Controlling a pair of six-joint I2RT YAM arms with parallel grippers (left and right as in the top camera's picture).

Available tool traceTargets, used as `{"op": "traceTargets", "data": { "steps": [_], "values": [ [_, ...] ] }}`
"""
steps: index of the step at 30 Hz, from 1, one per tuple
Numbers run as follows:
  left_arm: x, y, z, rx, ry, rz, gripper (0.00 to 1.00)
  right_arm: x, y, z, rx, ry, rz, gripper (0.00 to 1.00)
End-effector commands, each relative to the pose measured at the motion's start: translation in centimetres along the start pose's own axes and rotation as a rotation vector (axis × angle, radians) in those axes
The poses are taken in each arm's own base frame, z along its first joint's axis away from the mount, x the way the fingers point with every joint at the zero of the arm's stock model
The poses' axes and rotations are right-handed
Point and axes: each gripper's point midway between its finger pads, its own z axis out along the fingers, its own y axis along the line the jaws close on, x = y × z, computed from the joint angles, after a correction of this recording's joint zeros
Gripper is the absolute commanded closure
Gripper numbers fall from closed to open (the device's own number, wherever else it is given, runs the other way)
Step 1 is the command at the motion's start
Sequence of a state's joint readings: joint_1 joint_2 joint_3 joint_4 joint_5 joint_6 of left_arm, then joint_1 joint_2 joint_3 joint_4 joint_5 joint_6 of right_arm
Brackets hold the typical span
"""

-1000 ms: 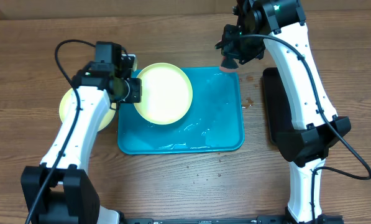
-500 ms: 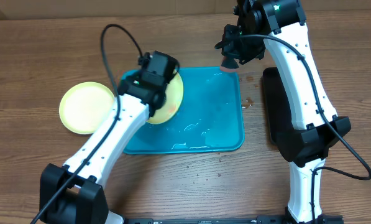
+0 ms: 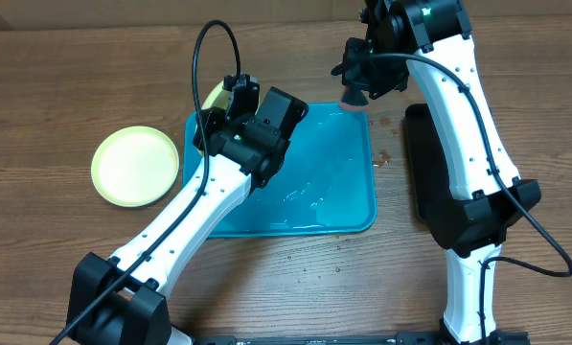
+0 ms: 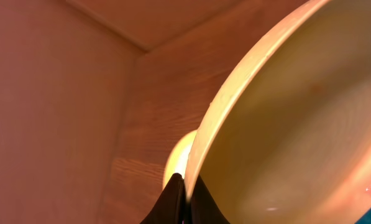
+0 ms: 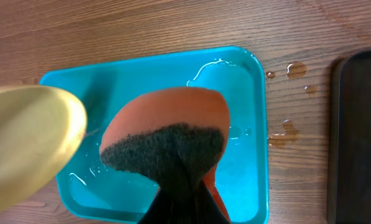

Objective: Clean dirty plates on tray and stack at the side
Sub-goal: 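Carry the yellow plate left with the left gripper over the plate stack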

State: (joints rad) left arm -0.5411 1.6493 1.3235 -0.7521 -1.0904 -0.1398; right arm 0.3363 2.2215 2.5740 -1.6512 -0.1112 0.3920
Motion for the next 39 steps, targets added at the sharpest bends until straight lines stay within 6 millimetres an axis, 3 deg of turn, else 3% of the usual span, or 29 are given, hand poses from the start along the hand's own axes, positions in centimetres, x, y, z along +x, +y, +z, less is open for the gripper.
{"op": "traceTargets", "data": {
  "steps": [1,17,24,28,33,39],
  "values": [
    [-0.9,2.7,-0.7,-0.119,-0.040,-0.062,0.96,-0.2,0.1,-0.5,0.001,-0.020,-0.007,0.96],
    [-1.7,2.0,-1.6,-0.101,-0.077,-0.073,0.96,-0.1,0.1,-0.5,0.004,-0.014,-0.007,0.96],
    [0.6,-4.3,-1.2,0.303,0.041,-0.021,0.96,0.0,-0.1,-0.5,0.014,-0.010,-0.006,0.96],
    [2.2,-6.1,-0.4,0.496,0.140,-0.048,0.96,0.1,-0.3,-0.5,0.023,-0.008,-0.006,0.96],
    [4.0,-5.4,1.3,0.674,0.266,-0.160,0.96,0.3,-0.6,-0.5,0.035,-0.001,-0.008,0.96],
    [5.5,-0.5,5.3,0.801,0.367,-0.436,0.96,0.5,-0.7,-0.5,0.042,0.004,-0.007,0.96]
  ]
}}
